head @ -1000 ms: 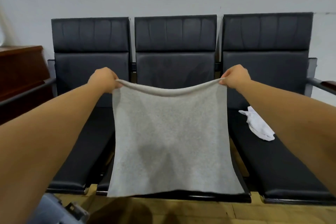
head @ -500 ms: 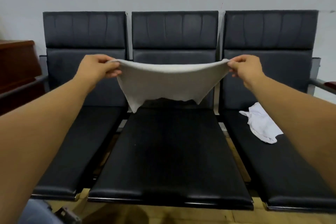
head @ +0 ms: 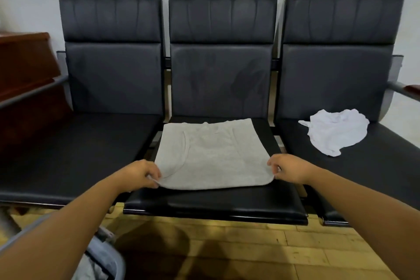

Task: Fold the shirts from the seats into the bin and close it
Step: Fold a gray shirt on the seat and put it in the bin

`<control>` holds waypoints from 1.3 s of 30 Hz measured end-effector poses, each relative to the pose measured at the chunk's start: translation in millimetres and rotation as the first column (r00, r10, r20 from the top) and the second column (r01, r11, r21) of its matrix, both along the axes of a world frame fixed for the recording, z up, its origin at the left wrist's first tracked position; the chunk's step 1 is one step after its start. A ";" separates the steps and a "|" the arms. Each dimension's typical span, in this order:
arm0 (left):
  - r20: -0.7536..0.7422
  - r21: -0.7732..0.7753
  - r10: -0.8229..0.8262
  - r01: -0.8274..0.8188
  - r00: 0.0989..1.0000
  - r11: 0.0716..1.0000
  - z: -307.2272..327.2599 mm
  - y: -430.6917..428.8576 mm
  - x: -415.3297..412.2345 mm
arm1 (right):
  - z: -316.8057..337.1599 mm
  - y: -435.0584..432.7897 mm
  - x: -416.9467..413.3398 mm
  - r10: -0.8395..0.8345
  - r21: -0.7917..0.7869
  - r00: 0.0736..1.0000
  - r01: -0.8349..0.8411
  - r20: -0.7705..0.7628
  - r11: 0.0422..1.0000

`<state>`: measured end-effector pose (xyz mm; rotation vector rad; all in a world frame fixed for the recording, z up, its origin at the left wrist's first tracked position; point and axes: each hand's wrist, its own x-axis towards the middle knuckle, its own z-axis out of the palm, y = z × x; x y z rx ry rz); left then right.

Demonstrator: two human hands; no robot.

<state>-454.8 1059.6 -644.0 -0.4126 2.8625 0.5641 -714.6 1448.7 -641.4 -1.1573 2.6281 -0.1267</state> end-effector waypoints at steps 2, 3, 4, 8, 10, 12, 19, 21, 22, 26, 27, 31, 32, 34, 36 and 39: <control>0.038 0.023 -0.003 0.002 0.999 1.000 -4.8 3.1 0.3 | 0.2 -2.1 5.8 0.047 0.082 0.999 -0.045 -0.025 0.996; 0.043 0.023 -0.003 0.002 0.999 1.000 -6.1 4.1 0.2 | -0.4 -3.0 8.1 0.069 0.107 0.997 -0.064 -0.040 0.992; 0.045 0.013 -0.011 0.010 0.999 1.000 -6.1 4.8 0.8 | 1.0 -4.6 11.6 0.080 0.151 0.996 -0.073 -0.043 0.986; 0.142 -0.022 -0.056 0.059 0.988 0.998 3.2 11.8 2.4 | 20.8 -17.8 28.8 0.068 0.411 0.995 -0.092 0.074 0.907; 0.058 -0.025 -0.005 0.006 0.998 1.000 3.4 19.4 -0.3 | 29.6 -27.2 33.1 0.048 0.398 0.993 -0.086 0.106 0.913; -0.108 -0.102 0.058 -0.069 0.992 0.992 -2.6 28.8 -4.8 | 25.7 -36.7 36.4 0.035 0.238 0.999 -0.035 0.006 0.971; -0.198 -0.010 0.171 -0.177 0.965 0.984 -33.8 51.6 -27.8 | -35.0 -60.7 41.1 -0.154 -0.092 0.984 0.146 -0.089 0.985; -0.137 -0.011 0.121 -0.124 0.983 0.992 -37.0 53.7 -35.6 | -48.1 -60.0 39.0 -0.146 -0.042 0.987 0.144 -0.064 0.989; -0.087 -0.034 0.099 -0.103 0.991 0.994 -39.1 53.6 -38.8 | -55.7 -57.8 39.3 -0.143 -0.019 0.988 0.142 -0.054 0.990; 0.157 -0.110 0.080 -0.063 0.984 0.992 -46.8 53.3 -44.1 | -72.4 -46.0 43.2 -0.136 0.009 0.990 0.136 -0.049 0.991; 0.188 -0.111 0.080 -0.060 0.979 0.992 -48.1 53.9 -43.5 | -73.4 -42.7 43.8 -0.135 0.005 0.989 0.135 -0.054 0.991; 0.219 -0.110 0.047 -0.023 0.975 0.994 -47.0 60.9 -33.7 | -75.5 -27.1 46.1 -0.131 -0.019 0.990 0.130 -0.058 0.991; 0.220 -0.103 0.039 -0.017 0.975 0.995 -45.6 62.3 -30.7 | -74.8 -23.1 47.0 -0.126 -0.021 0.991 0.125 -0.053 0.992; 0.181 -0.046 0.057 -0.050 0.982 0.998 -42.3 61.6 -28.7 | -69.1 -17.0 46.0 -0.129 -0.043 0.991 0.128 -0.027 0.991; 0.068 0.044 0.160 -0.163 0.985 0.986 -35.1 56.7 -35.2 | -58.9 -15.7 38.2 -0.179 -0.134 0.984 0.178 0.004 0.975; -0.085 0.052 0.300 -0.297 0.950 0.954 -25.4 45.6 -58.1 | -43.8 -24.5 13.6 -0.289 -0.255 0.957 0.285 0.021 0.924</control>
